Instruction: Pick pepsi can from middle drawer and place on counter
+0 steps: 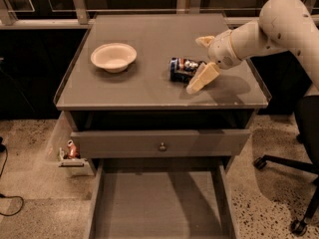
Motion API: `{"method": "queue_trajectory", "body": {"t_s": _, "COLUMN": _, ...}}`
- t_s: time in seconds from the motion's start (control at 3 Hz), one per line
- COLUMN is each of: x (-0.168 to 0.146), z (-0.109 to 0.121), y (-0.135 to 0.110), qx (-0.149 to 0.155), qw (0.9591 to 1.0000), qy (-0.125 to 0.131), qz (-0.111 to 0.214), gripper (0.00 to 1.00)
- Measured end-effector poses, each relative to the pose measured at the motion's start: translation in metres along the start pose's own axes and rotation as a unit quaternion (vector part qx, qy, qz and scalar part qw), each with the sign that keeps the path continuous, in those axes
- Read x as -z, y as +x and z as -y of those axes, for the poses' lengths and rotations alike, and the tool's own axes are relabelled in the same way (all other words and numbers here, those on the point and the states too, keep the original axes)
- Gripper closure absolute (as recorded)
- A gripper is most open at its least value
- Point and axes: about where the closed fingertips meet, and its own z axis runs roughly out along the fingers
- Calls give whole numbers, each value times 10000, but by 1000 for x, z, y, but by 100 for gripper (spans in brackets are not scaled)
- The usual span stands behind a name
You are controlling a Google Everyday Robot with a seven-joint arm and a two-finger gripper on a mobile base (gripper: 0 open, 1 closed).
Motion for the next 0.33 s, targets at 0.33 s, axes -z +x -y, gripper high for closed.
{"method": "queue_trajectory", "body": {"t_s": 0.33, "x": 0, "z": 0, "y": 0, "qx": 0, "qw": 10000, "qy": 0, "qz": 0, "gripper": 0}}
